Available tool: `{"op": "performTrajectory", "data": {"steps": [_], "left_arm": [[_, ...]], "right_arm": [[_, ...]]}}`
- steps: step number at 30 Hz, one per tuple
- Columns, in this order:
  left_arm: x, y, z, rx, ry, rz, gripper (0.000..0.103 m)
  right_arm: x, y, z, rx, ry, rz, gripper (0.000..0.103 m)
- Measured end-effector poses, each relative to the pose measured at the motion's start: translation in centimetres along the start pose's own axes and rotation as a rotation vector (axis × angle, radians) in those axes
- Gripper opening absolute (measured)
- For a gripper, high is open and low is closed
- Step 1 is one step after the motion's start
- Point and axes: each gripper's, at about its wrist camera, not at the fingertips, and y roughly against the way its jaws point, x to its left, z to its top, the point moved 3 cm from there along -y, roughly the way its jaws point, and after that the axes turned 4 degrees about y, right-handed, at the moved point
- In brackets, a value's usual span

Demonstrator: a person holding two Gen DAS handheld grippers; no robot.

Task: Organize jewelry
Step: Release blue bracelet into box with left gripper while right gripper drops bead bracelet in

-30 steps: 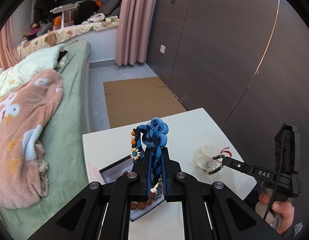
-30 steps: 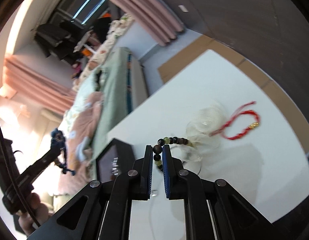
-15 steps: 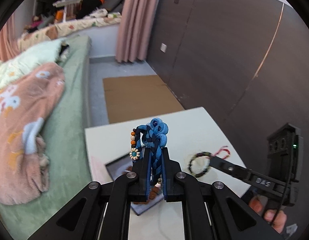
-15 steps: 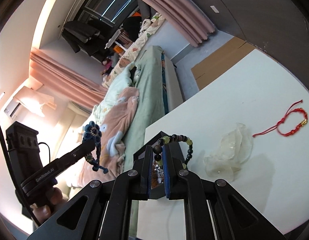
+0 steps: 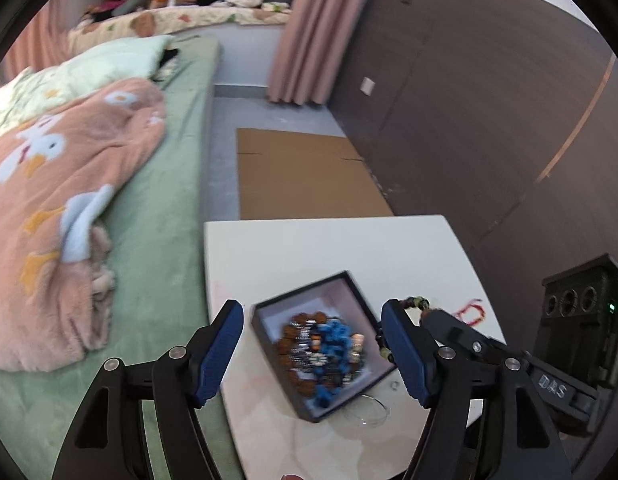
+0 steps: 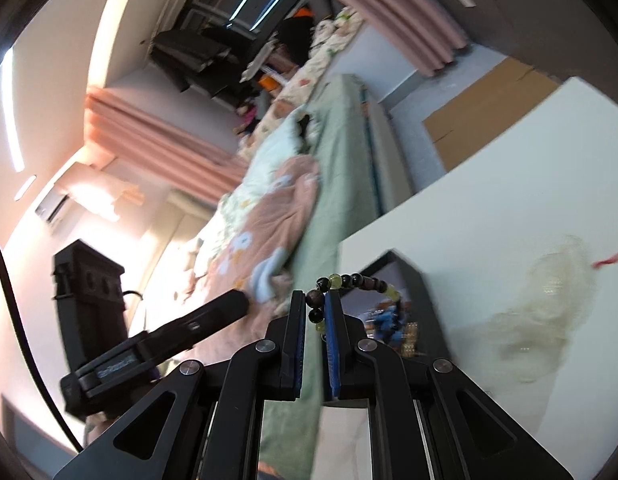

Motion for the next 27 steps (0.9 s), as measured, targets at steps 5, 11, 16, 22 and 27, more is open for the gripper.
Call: {"op": "performTrajectory", "data": {"steps": [5,11,16,22,27], "left_arm": [[2.1,0.5,-0.8,-0.001,0.059,0.03,0.072],[2.0,1.0,-3.3,0.0,0.074,0.024,0.072],[0.4,0.8,-4.9,0.009,0.056,0.014,0.072],[-1.7,0.4,-6.8,0.025,0.025,0.008,0.072],[-3.5,-1.1,-8.8,0.069,-0.009,0.025,0.072]], "right_arm": [[1.6,-2.8,-1.0,0.12,0.062,-0.018,0.041],[0.3,0.5,-0.6,0.073,0.088,-0.129,0.052],[-1.1,3.4,-0.8,0.076,0.099,-0.195,0.052],[-2.4,5.2,-0.9,0.105,0.134,-0.265,0.052],[-4.1,6.4,-1.0,0.14,0.143,-0.312,0.052]]}}
